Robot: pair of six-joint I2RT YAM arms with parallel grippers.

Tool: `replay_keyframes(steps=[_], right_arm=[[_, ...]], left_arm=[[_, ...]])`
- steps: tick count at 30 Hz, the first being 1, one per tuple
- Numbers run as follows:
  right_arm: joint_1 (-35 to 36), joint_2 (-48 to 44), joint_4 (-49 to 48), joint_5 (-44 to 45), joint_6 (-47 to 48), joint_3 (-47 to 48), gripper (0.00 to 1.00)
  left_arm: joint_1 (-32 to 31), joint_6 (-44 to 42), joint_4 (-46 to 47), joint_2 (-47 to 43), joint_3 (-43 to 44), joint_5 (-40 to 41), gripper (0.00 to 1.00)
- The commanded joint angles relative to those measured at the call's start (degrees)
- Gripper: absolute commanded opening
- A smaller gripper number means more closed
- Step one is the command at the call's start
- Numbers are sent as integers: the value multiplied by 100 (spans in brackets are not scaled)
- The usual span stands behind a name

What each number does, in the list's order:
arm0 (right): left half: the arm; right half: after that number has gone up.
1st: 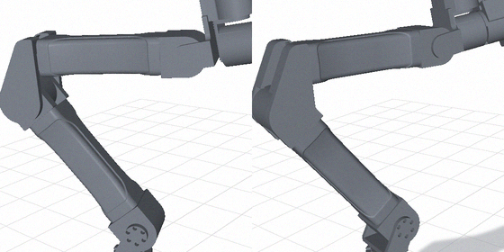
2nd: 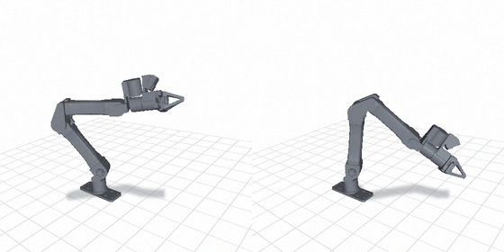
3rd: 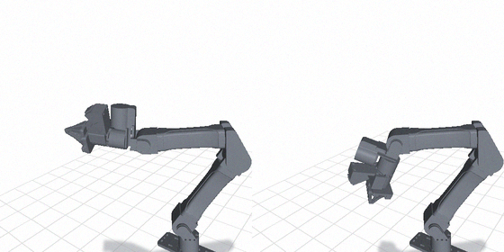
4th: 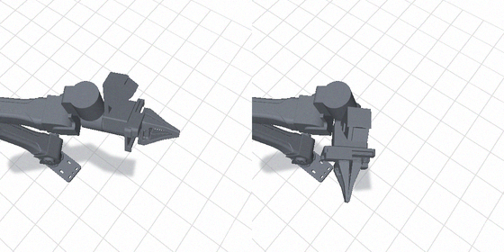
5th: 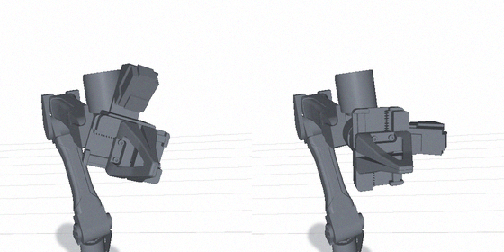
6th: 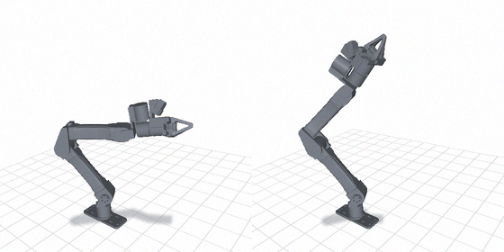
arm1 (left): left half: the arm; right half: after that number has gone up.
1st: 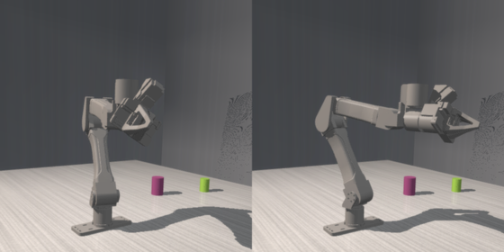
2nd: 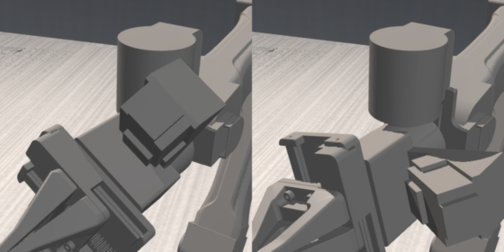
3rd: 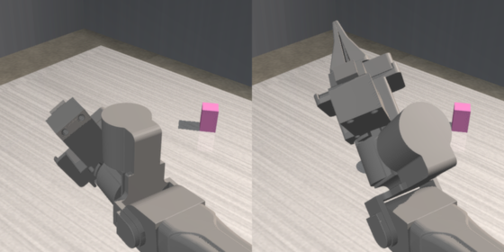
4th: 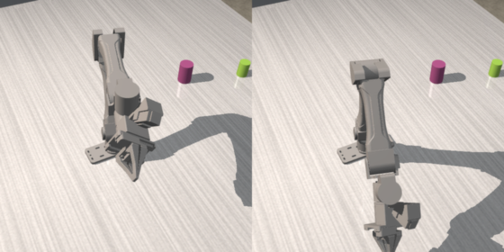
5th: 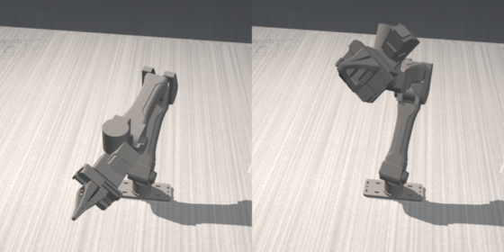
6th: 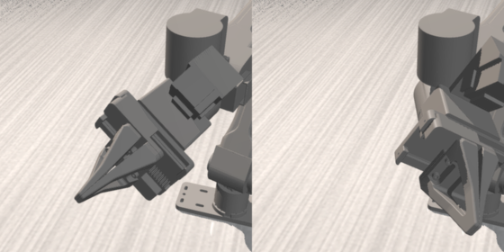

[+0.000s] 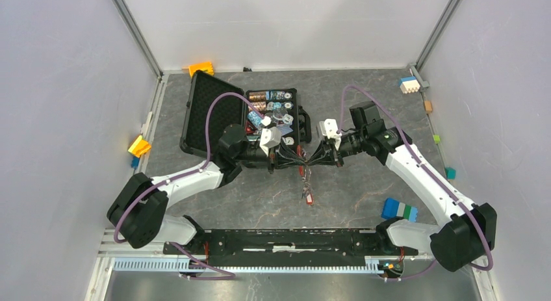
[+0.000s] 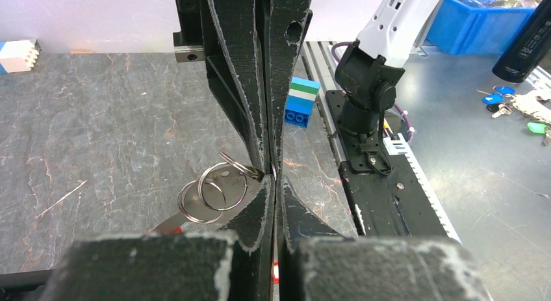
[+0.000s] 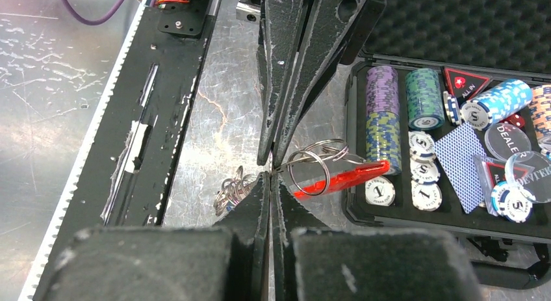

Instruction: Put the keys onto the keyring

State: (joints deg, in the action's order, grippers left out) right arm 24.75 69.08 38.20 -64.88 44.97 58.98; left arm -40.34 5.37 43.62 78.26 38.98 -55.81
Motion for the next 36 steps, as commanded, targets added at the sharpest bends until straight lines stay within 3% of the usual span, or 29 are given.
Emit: replay_keyframes(steps=[1,5,10,21,26,36], right_arm=[[52,-97,-324,214,-278,46,0],[301,-215,-228,1117,-301,199,0],[546,-67,124,1762,-277,499,0],[829,130,388,2460,-340,822,0],[862,219,457,2602,-375,925,0],[907,336,541,2623,-401,1019,0]], left_arm=[[35,66,300,41,13,52,2],[76,-457,-426,-34,154,151,20],[79,-1327,-1713,-65,568,373,29],[59,-1878,-2440,67,902,457,25],[52,-2074,-2506,16,804,456,15],[35,-2052,-2522,150,974,283,15]])
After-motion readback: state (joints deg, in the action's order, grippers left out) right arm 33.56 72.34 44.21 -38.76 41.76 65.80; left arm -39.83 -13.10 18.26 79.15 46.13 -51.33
